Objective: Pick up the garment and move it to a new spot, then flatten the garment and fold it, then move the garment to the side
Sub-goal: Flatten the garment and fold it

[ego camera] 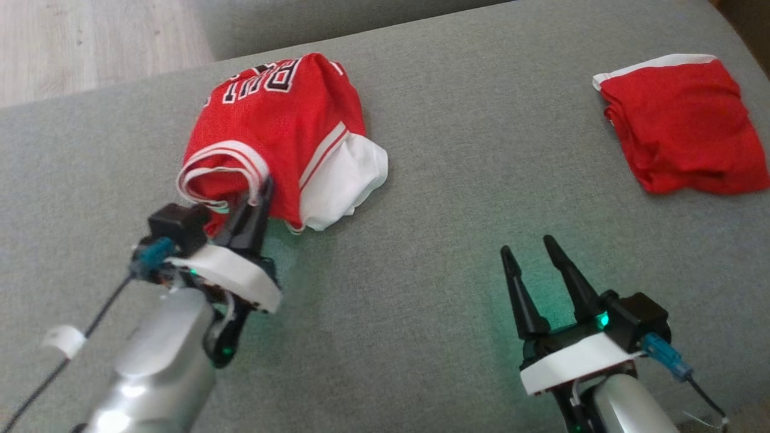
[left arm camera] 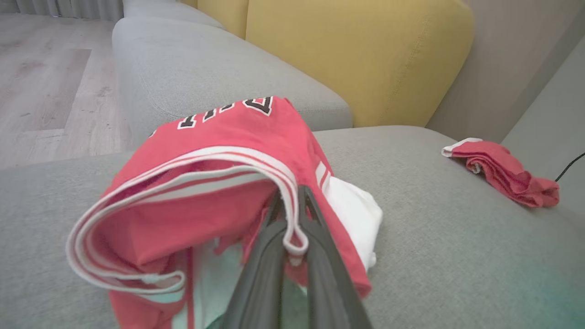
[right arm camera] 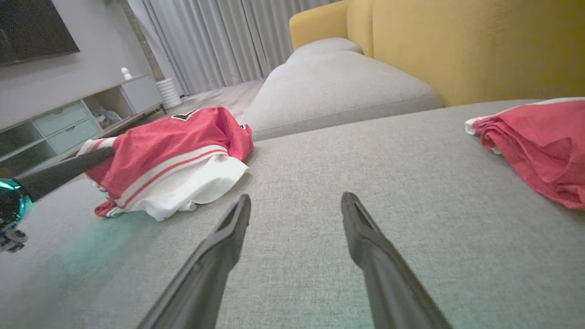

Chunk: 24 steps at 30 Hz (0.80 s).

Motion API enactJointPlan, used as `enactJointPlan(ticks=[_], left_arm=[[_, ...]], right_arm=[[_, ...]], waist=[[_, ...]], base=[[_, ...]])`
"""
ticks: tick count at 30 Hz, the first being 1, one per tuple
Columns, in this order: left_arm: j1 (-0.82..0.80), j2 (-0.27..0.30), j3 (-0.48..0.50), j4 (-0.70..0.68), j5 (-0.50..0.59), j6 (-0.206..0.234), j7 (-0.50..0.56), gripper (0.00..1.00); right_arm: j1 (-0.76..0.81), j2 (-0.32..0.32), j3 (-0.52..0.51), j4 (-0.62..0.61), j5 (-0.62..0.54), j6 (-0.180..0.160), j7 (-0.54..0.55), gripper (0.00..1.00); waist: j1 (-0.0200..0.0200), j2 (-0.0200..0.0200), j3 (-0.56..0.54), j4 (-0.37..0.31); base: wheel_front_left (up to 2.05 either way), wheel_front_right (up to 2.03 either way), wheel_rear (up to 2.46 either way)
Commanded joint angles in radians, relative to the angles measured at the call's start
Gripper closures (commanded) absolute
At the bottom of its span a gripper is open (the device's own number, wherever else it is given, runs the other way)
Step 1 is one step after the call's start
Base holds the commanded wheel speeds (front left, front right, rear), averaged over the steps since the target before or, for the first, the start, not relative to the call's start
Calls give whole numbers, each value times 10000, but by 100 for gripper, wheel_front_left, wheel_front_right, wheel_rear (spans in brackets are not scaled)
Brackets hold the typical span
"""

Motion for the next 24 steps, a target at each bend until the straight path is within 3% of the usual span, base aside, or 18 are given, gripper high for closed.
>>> enactJointPlan(ticks=[1, 2, 3, 4, 10, 17, 20, 24], left_arm=[[-332, 4, 224, -300, 148, 42, -273, 100], [-228, -67, 128, -330, 314, 98, -362, 100], [-123, -148, 47, -373, 490, 210, -432, 59], [-17, -228, -8, -439, 665, 367, -486, 3], [954, -646, -126, -1192, 1440, 1319, -598, 0], [1775, -1011, 321, -1978, 1751, 2015, -606, 0], [1847, -1196, 884, -2089, 1630, 2219, -607, 0], [1828, -1483, 1348, -1876, 1145, 1971, -608, 0]], right_arm=[[-238, -9, 73, -252, -137, -7, -28, 0], [-223, -9, 27, -243, -169, -7, -28, 0], [-206, -9, -22, -237, -192, -7, -28, 0], [-193, -9, -48, -227, -211, -7, -28, 0], [-136, -9, -93, -219, -252, -7, -28, 0], [-202, -9, -7, -212, -262, -7, -28, 0], [-258, -9, 27, -203, -265, -7, -28, 0], [-295, -9, 83, -196, -278, -7, -28, 0]], waist=[[-1, 0, 10, 99], [-1, 0, 12, 145], [-1, 0, 12, 201], [-1, 0, 11, 245], [-1, 0, 39, 490], [-1, 0, 193, 628], [-1, 0, 259, 622], [-1, 0, 305, 534]], base=[[0, 0, 0], [0, 0, 0], [0, 0, 0], [0, 0, 0], [0, 0, 0], [0, 0, 0], [0, 0, 0], [0, 0, 0]])
